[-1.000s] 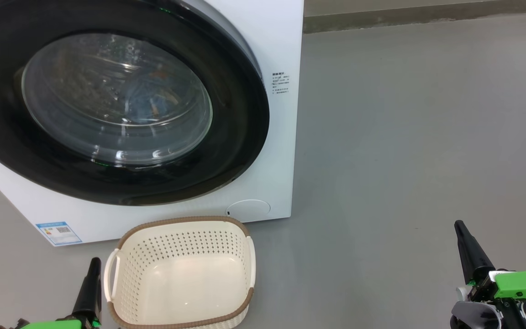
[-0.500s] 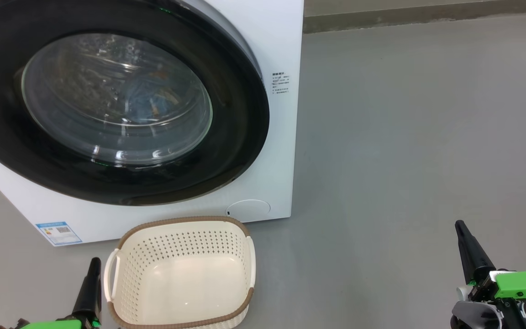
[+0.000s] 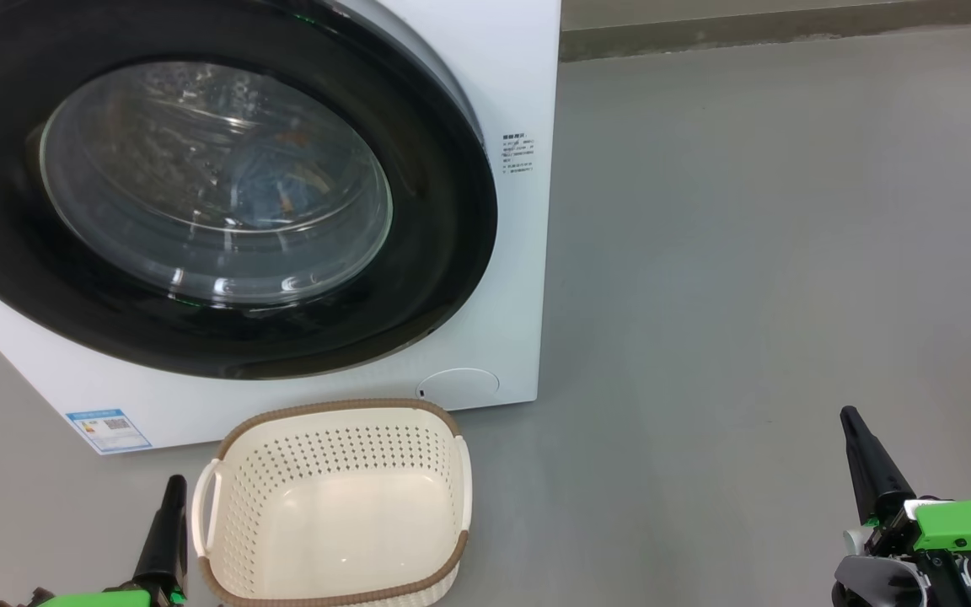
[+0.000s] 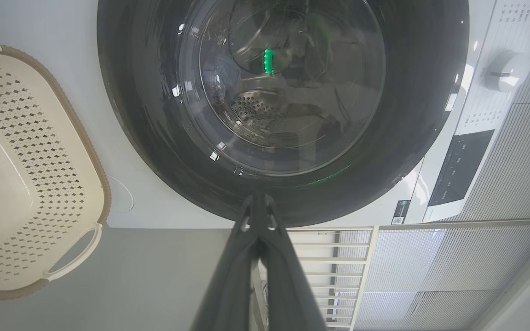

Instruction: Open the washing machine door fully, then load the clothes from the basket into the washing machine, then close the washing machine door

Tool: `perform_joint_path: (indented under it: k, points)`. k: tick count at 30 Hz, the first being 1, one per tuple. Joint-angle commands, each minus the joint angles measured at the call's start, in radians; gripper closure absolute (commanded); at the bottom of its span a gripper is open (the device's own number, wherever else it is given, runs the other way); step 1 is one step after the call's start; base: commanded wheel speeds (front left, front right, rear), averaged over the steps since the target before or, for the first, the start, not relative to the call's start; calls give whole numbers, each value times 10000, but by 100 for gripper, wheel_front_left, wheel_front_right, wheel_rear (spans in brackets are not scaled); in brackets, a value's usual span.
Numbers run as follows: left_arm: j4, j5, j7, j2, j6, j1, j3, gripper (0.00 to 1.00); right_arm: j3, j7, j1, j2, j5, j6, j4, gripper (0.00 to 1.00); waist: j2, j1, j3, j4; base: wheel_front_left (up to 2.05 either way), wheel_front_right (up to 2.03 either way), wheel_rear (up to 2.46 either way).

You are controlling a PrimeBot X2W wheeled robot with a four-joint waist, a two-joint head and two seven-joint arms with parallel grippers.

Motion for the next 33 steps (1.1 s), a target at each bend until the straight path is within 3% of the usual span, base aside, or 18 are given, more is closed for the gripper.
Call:
perform_joint_path:
  k: [1, 33]
  points:
    - [-313, -81, 62, 95, -81, -425, 329, 100, 200, 73, -435, -114, -57, 33, -245, 100, 0, 0, 0, 0, 0, 0, 0]
    - [-314, -82, 61, 95, -81, -425, 328, 100, 170, 97, -438, -93, -82, 33, -244, 100, 0, 0, 0, 0, 0, 0, 0]
